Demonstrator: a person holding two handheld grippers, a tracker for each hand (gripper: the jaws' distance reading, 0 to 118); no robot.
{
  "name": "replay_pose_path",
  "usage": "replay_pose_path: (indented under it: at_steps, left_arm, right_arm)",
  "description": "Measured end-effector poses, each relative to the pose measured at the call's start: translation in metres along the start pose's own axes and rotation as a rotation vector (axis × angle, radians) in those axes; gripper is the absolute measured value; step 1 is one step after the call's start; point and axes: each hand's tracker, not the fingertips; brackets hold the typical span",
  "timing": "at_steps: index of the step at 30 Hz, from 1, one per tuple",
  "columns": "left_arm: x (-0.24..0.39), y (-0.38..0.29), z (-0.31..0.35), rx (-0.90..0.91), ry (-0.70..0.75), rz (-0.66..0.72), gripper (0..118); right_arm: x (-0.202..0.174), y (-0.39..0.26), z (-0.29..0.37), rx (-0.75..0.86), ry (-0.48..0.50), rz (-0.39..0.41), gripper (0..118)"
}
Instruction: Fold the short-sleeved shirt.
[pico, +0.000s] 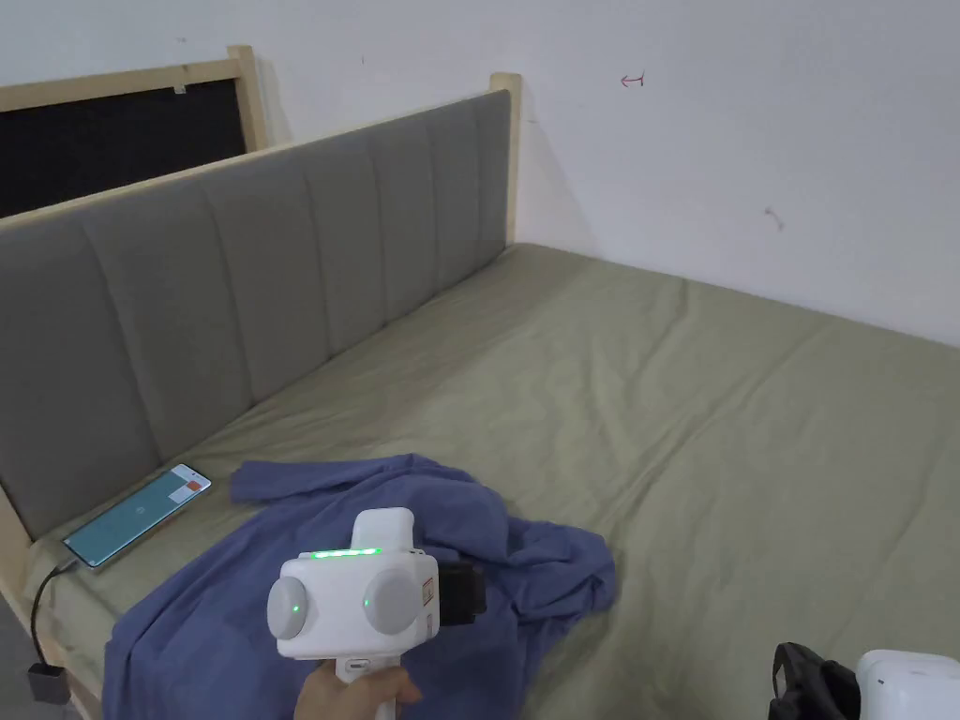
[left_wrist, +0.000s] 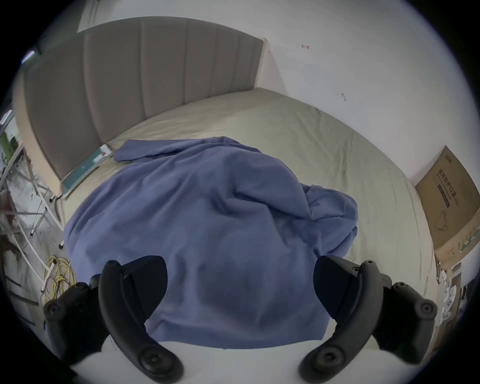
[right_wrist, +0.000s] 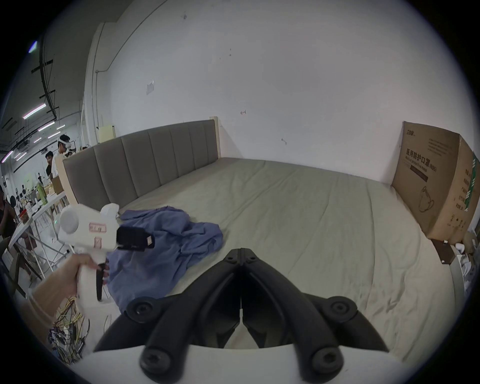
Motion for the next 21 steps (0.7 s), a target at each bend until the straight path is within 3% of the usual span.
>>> replay_pose_path:
  at_steps: [2, 3, 4, 5, 6, 7, 10, 13, 21]
  left_arm:
    - [0.010, -0.003, -0.022, -0.068, 0.000, -0.050, 114]
    - [0.013, -0.005, -0.035, -0.121, 0.016, -0.073, 106]
    - [0.015, -0.012, -0.045, -0.202, 0.042, -0.085, 85]
    - [0.016, -0.020, -0.052, -0.246, 0.077, -0.088, 78]
    - [0.015, -0.027, -0.051, -0.178, 0.143, -0.106, 76]
    - [0.016, -0.025, -0.040, -0.123, 0.079, -0.077, 72]
    - [0.015, -0.020, -0.032, -0.119, 0.090, -0.096, 0]
    - [0.007, -0.014, -0.042, -0.162, 0.083, 0.000, 0]
    - [0.003, -0.002, -0.010, -0.143, 0.032, 0.072, 0]
  right_arm:
    - [0.002, -0.003, -0.003, -0.022, -0.012, 0.005, 0]
    - [0.003, -0.004, -0.005, -0.031, -0.017, 0.002, 0]
    - [0.005, -0.005, -0.007, -0.043, -0.022, -0.002, 0]
    - [0.007, -0.006, -0.007, -0.048, -0.021, -0.009, 0]
    - [0.009, -0.007, -0.008, -0.054, -0.024, -0.014, 0]
    - [0.011, -0.007, -0.008, -0.063, -0.030, -0.019, 0]
    - [0.016, -0.011, -0.011, -0.077, -0.041, -0.031, 0]
    - [0.019, -0.014, -0.009, -0.096, -0.033, -0.064, 0]
    - [0.027, -0.015, -0.002, -0.105, -0.042, -0.082, 0]
